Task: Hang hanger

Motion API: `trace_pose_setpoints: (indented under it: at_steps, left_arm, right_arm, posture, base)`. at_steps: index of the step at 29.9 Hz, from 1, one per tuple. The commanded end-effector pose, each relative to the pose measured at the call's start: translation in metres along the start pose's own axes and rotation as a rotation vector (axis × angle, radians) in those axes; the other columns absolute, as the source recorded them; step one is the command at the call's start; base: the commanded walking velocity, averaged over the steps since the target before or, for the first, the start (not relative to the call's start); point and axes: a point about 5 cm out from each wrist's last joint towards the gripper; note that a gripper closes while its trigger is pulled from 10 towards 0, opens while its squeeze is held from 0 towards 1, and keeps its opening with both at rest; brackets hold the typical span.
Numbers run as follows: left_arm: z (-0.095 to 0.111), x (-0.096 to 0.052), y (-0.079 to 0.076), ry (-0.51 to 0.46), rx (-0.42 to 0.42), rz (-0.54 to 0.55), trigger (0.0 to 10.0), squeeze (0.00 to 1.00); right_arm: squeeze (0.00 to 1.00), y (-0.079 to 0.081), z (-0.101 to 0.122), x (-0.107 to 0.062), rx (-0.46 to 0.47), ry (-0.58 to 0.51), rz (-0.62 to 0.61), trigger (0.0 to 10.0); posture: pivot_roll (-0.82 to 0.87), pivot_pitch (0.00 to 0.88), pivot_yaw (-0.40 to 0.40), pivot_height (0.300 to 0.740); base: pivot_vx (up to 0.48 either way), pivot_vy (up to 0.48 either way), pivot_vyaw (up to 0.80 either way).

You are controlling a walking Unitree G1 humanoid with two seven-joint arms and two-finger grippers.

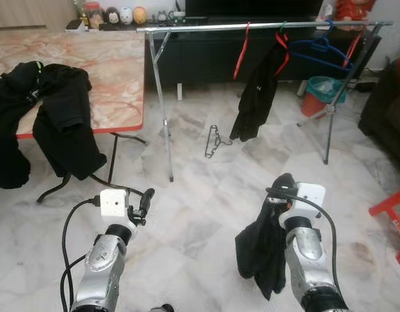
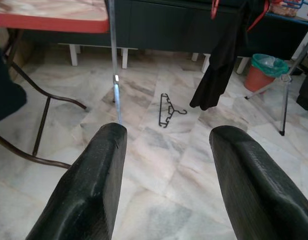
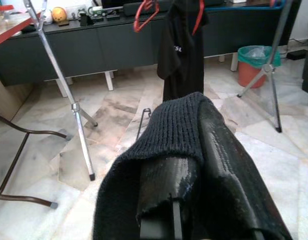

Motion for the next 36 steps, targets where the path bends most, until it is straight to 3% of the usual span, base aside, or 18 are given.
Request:
trace_pose_setpoints:
  at_steps: [1,16,30,36]
  left_arm:
    - [0.0027,0.0026,-0.0036,-0.011,0.022,-0.010,10.0,0.00]
    - [0.0056,0.0073,-0.0029,-0.020,0.024,-0.003,10.0,0.00]
    - [0.0022,0.0049,-0.0056,-0.013,0.004,0.002,10.0,0.00]
    - [0.0033,0.0067,-0.0087,-0.017,0.003,-0.010,10.0,0.00]
  right_arm:
    - [0.00,-0.0022,0.0114,0.0036,-0.001,-0.046,-0.004,10.0]
    - [0.00,-0.0041,0.0140,0.0058,-0.011,-0.045,-0.018,10.0]
    - [0.00,-0.0026,0.0098,0.0023,-0.015,-0.030,-0.006,10.0]
    - [0.00,-0.0022,0.0103,0.0025,-0.014,-0.032,-0.002,10.0]
  posture:
    - [-0.01,0.017,-0.008,0.740]
    - [-0.01,0.033,-0.007,0.740]
    - [-0.02,0.001,-0.014,0.740]
    - [-0.02,0.000,-0.017,0.740]
  base:
    - [0.000,-0.398,0.00]
    - [0.000,-0.413,0.00]
    - [0.000,0.000,0.00]
    - [0.259,0.000,0.00]
Point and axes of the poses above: a point about 5 cm out from each wrist's last joint towards the gripper, its own x axis pointing out of the wrist towards the gripper, its own z axis along the axis of the wrist's last joint, y = z × x, and after that the axes turned 15 degrees about x, right-handed
